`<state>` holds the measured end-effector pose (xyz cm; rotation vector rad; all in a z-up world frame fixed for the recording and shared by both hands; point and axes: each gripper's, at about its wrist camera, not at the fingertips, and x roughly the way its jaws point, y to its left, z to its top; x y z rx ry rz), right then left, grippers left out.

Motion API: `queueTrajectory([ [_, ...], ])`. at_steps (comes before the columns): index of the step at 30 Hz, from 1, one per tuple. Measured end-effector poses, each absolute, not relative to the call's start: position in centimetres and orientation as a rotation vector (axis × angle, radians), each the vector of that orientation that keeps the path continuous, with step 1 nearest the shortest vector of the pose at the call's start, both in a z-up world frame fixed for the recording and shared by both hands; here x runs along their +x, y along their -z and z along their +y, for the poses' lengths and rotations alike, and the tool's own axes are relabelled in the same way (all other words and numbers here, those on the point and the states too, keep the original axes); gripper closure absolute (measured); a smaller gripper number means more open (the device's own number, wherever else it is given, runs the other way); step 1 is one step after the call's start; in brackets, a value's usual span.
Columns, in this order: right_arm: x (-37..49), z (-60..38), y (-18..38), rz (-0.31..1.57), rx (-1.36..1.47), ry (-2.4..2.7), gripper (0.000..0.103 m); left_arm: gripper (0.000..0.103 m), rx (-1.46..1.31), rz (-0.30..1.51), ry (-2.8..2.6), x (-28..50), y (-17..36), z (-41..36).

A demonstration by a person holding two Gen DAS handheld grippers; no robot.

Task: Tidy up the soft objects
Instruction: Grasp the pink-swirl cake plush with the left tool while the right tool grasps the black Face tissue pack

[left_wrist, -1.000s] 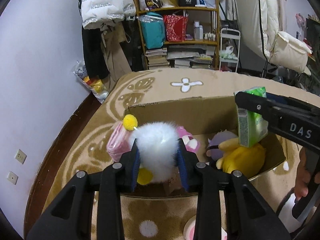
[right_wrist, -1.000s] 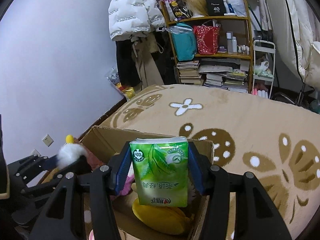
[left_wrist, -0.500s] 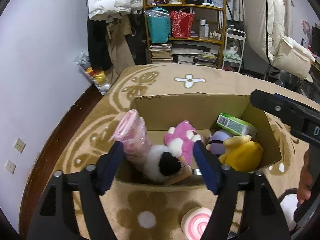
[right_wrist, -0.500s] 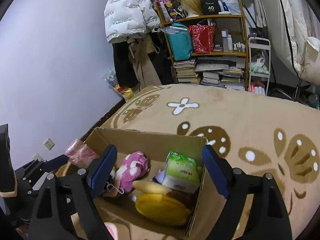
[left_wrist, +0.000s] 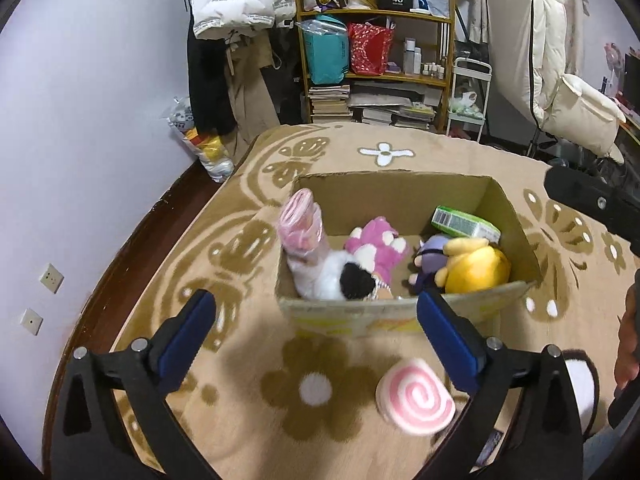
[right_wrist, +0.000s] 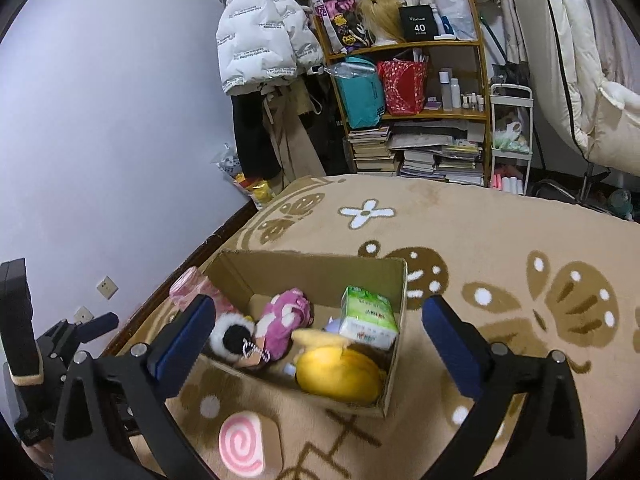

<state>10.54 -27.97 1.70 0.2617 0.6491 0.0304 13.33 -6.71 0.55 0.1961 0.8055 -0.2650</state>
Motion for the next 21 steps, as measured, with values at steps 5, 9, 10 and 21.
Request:
queueTrajectory([
  [5, 8.3, -27.0, -1.8, 0.675, 0.23, -0.022, 0.0, 0.003, 0.191, 0.827, 0.257, 11.9, -1.1, -5.7],
  [9, 6.7, -26.2, -1.3, 0.709, 0.193, 0.004, 0.0, 0.003, 0.184, 0.83, 0.252, 10.5, -1.2, -5.1],
  [10, 6.3, -26.1, -1.1, 0.716, 0.185, 0.009, 0.0, 0.003, 0.183, 0.831, 0.247, 10.1, -1.1, -4.9],
  [21, 4.0, -25.3, 1.3, 0.818, 0.175, -0.008, 0.0, 0.003, 0.155, 0.901, 0.263, 8.8, 0.2, -3.9],
])
